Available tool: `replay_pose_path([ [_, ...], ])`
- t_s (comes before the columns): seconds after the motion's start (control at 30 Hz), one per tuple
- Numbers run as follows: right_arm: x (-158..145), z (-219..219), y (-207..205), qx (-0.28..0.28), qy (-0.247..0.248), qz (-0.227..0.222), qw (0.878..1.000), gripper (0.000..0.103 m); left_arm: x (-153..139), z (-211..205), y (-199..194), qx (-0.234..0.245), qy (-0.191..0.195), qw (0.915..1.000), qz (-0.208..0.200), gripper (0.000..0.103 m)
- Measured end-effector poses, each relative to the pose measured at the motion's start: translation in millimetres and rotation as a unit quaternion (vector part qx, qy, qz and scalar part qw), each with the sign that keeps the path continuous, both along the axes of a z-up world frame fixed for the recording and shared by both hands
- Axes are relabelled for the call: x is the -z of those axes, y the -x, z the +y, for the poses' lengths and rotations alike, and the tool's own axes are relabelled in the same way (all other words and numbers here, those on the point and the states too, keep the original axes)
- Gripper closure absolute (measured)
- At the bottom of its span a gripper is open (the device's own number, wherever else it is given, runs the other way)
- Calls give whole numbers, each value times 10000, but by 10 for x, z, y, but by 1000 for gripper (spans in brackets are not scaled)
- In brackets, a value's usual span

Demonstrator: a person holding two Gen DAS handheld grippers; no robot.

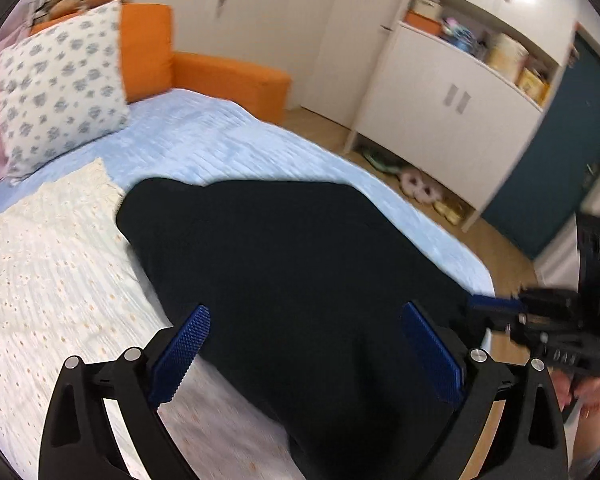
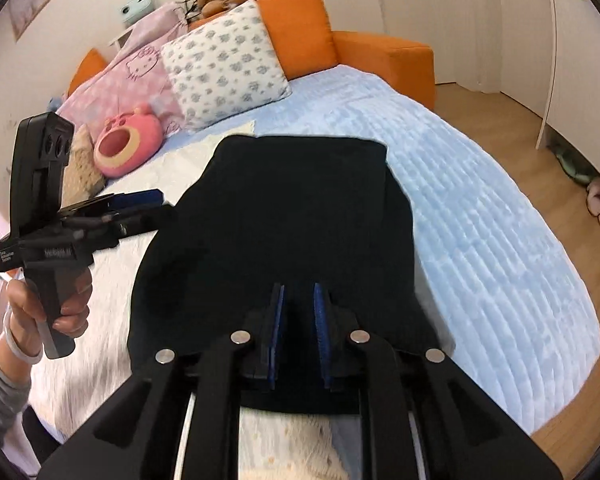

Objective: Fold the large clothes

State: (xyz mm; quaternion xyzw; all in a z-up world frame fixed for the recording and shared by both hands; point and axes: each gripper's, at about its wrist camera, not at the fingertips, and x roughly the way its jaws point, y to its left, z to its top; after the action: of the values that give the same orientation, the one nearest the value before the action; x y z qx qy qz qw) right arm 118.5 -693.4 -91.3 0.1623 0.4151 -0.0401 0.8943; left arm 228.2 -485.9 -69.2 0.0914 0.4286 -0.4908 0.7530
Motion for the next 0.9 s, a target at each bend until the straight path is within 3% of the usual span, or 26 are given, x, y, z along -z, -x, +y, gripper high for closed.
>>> replay_pose_path([
  [0.13, 245, 45, 47, 39, 59, 402, 9992, 88, 305, -46, 176, 25, -337, 9994, -15, 5],
  [0.2, 467, -9, 9, 138, -72, 620, 9980, 89, 529, -37, 96, -127, -311, 9981, 516, 5],
  [0.27, 660, -33, -21, 226, -178, 695, 9972, 89, 871, -12, -22, -257, -260, 9910, 1286, 4],
  [0.3, 716, -23, -34, 270, -135, 678, 9972, 89, 956, 9, -48, -315, -162, 9885, 1467, 2],
  [0.37, 730, 28, -31, 356, -5, 567, 9978, 89, 991, 23, -31, -396, -39, 9897, 1375, 2],
  [0.5, 713, 64, -37, 523, 112, 512, 9973, 89, 918, -43, 18, -487, -152, 9915, 1199, 2],
  [0.63, 587, 225, 86, 621, 517, 298, 9963, 86, 634, 27, 234, -681, -207, 9964, 472, 2],
  [0.67, 541, 264, 124, 660, 586, 226, 9958, 80, 513, 72, 339, -733, -207, 9969, 171, 2],
  [0.7, 482, 317, 175, 694, 601, 132, 9957, 55, 433, 99, 397, -763, -222, 9968, -7, 2],
  [0.73, 440, 349, 210, 711, 604, 62, 9956, 19, 315, 142, 492, -856, -268, 9955, -310, 2],
  [0.77, 364, 422, 284, 737, 674, -101, 9950, 8, 222, 181, 559, -926, -266, 9939, -530, 2],
  [0.83, 249, 565, 376, 771, 941, -324, 9920, 5, -19, 284, 728, -1168, -242, 9866, -1110, 2],
  [0.9, 161, 693, 434, 892, 1234, -336, 9878, 5, -201, 375, 834, -1374, -153, 9801, -1423, 2],
])
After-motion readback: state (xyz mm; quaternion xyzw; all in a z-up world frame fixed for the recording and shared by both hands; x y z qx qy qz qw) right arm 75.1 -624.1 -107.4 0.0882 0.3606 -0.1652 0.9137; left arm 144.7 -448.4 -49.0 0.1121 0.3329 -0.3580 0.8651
